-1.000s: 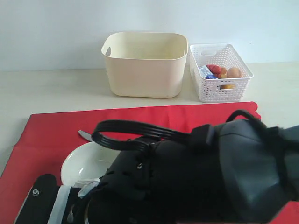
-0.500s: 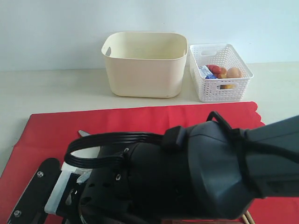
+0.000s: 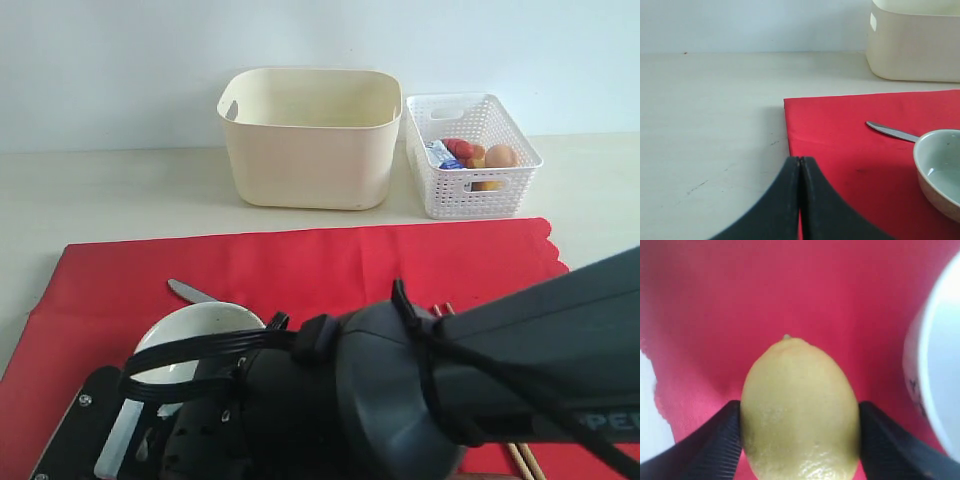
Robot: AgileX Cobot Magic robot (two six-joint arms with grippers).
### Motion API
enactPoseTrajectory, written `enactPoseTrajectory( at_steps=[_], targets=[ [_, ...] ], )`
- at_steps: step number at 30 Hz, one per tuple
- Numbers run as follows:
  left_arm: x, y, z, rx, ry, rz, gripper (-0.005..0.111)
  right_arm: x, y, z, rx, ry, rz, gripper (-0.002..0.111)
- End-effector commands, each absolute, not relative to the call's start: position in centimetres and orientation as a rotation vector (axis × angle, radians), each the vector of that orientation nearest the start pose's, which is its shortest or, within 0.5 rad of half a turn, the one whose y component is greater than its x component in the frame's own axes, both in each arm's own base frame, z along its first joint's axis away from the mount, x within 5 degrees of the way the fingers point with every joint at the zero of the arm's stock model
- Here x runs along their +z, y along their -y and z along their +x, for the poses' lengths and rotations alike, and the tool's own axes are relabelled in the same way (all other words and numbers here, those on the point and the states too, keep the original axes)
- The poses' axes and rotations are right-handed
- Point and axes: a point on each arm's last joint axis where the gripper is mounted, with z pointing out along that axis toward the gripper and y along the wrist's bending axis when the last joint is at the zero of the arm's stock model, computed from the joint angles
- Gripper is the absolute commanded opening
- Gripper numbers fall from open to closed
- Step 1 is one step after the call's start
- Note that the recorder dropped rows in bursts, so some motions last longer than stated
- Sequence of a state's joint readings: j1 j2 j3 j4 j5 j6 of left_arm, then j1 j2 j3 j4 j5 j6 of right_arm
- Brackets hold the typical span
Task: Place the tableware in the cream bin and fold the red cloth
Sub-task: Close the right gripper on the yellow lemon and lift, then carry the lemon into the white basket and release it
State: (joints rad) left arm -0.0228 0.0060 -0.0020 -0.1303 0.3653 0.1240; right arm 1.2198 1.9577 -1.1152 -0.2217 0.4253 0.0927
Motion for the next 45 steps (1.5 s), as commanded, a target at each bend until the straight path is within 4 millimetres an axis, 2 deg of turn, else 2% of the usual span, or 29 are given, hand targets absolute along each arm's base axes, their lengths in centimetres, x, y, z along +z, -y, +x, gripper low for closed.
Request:
enactPoseTrajectory(
  at_steps=[1, 4, 9, 16, 24, 32, 38, 45],
  targets=[
    [18.1, 0.6, 5.3, -0.067, -1.836, 0.056, 0.000, 14.0, -35.6, 14.0, 0.195, -2.167, -1.657, 0.015],
    [18.1, 0.6, 5.3, -0.067, -1.836, 0.056, 0.000, 15.1, -36.0, 14.2, 0.185, -2.170, -1.648, 0.000],
    [18.1, 0.6, 5.3, -0.067, -1.836, 0.056, 0.000, 18.1, -36.4, 14.5, 0.188, -2.138, -1.618, 0.000],
    [18.1, 0.6, 5.3, -0.067, -1.836, 0.056, 0.000, 24.2, -35.3, 14.5, 0.196, -2.025, -1.561, 0.000],
    [18.1, 0.6, 5.3, -0.067, -1.836, 0.056, 0.000, 30.3, -31.6, 14.6, 0.098, -1.994, -1.385, 0.000],
    [18.1, 0.6, 5.3, -0.067, -1.836, 0.056, 0.000, 34.6, -26.7, 15.2, -0.102, -2.031, -1.145, 0.000],
    [18.1, 0.6, 5.3, -0.067, -1.836, 0.056, 0.000, 36.7, -23.1, 17.5, -0.100, -2.078, -0.947, 0.000],
    [18.1, 0.6, 5.3, -0.067, -1.836, 0.056, 0.000, 36.9, -19.8, 21.0, -0.184, -2.134, -0.794, 0.000]
  ],
)
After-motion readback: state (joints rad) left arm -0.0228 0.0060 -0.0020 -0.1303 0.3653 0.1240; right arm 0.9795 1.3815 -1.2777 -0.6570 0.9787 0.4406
